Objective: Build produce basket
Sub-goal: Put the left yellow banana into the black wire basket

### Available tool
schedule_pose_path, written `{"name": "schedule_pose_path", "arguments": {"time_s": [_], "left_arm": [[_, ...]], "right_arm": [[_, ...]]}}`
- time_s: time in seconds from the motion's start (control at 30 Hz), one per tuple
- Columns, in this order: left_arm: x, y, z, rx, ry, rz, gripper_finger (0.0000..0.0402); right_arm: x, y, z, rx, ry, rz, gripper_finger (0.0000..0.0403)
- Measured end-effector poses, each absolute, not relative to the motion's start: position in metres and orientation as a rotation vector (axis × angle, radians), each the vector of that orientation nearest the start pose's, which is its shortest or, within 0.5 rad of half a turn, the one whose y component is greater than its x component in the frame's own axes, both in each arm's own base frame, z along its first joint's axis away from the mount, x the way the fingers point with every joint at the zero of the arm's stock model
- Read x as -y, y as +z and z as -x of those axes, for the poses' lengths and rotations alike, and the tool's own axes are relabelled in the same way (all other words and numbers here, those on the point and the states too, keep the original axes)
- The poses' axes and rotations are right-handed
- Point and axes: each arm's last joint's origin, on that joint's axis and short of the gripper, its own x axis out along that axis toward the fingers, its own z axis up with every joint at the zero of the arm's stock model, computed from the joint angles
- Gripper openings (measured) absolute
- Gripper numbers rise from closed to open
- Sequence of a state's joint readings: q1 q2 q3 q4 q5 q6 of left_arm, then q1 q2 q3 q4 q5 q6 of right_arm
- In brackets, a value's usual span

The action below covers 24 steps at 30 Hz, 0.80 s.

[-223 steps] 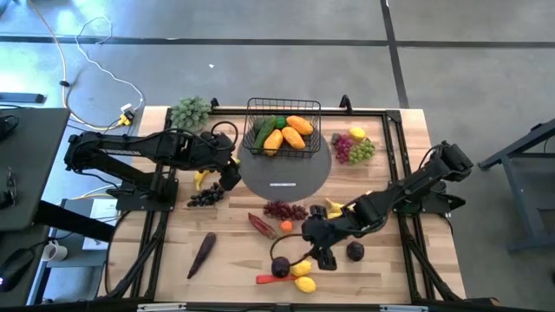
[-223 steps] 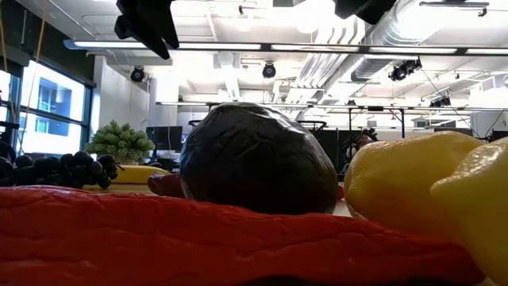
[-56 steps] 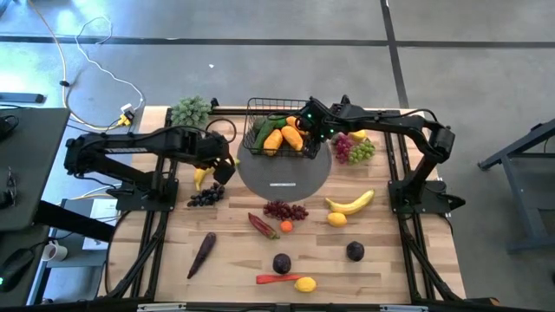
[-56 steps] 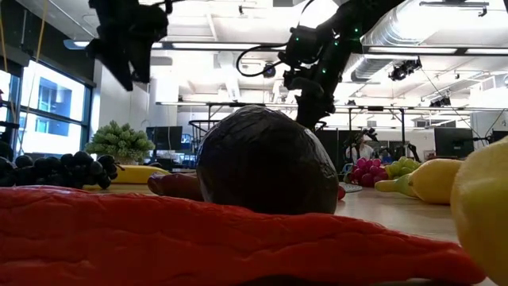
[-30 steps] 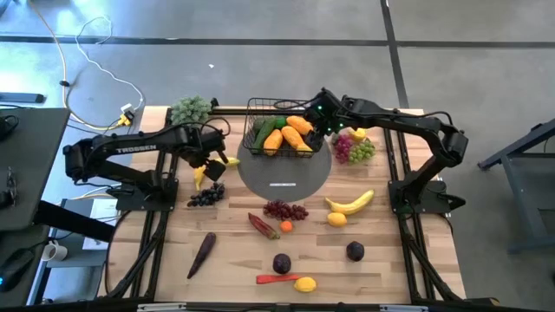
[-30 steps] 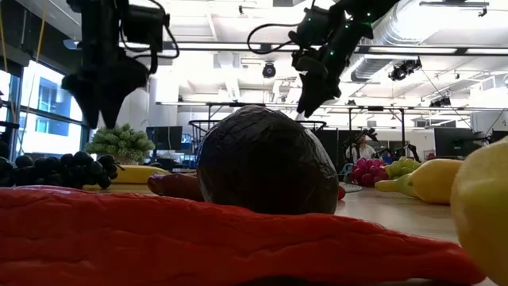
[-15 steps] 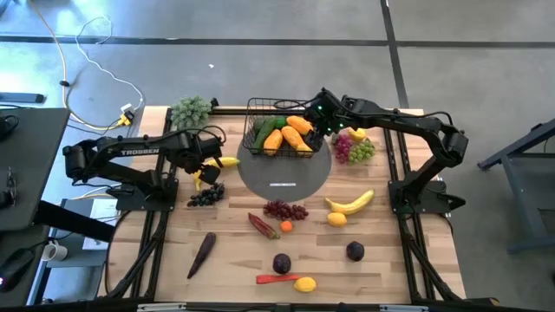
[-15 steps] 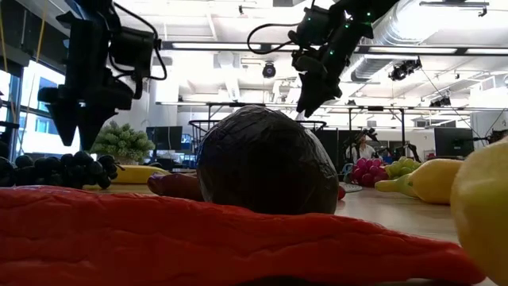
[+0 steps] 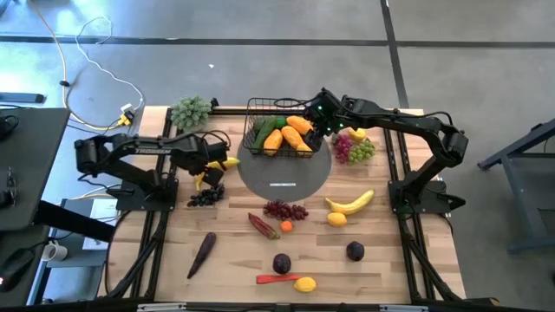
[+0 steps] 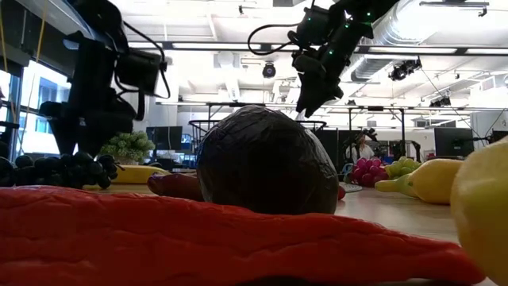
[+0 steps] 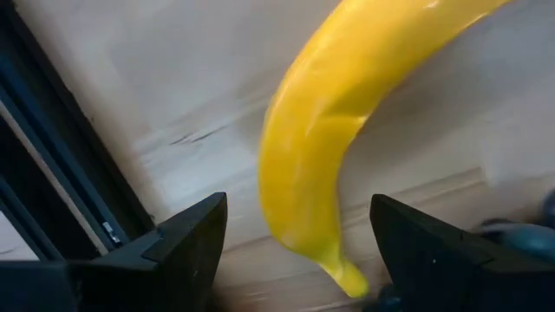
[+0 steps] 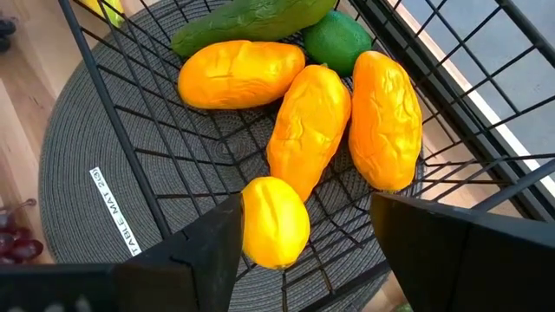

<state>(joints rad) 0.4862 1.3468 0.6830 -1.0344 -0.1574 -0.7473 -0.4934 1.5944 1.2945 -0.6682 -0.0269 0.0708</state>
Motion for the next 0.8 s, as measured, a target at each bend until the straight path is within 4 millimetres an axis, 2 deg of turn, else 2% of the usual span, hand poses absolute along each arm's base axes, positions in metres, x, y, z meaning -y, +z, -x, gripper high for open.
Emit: {"name": "schedule_pose_path", "arguments": {"time_s": [0.37, 0.53, 0.7, 0.8], "left_arm": [[-0.093, 0.134, -0.166, -1.601, 1.124, 0.801, 0.0264], [-0.094, 0.129, -0.169, -1.631, 1.089, 0.779, 0.0215], [-0.094, 0.130, -0.169, -1.612, 1.093, 0.773, 0.0151], [-0.095, 0.132, -0.170, -1.604, 1.100, 0.761, 0.0127]], "right_arm": [[0.157, 0.273, -0.293, -0.932, -0.458, -0.305, 0.0232], [0.157, 0.273, -0.294, -0.935, -0.451, -0.292, 0.0232], [0.157, 0.273, -0.294, -0.936, -0.450, -0.292, 0.0232], [0.157, 0.273, -0.294, -0.935, -0.451, -0.292, 0.0232]]}}
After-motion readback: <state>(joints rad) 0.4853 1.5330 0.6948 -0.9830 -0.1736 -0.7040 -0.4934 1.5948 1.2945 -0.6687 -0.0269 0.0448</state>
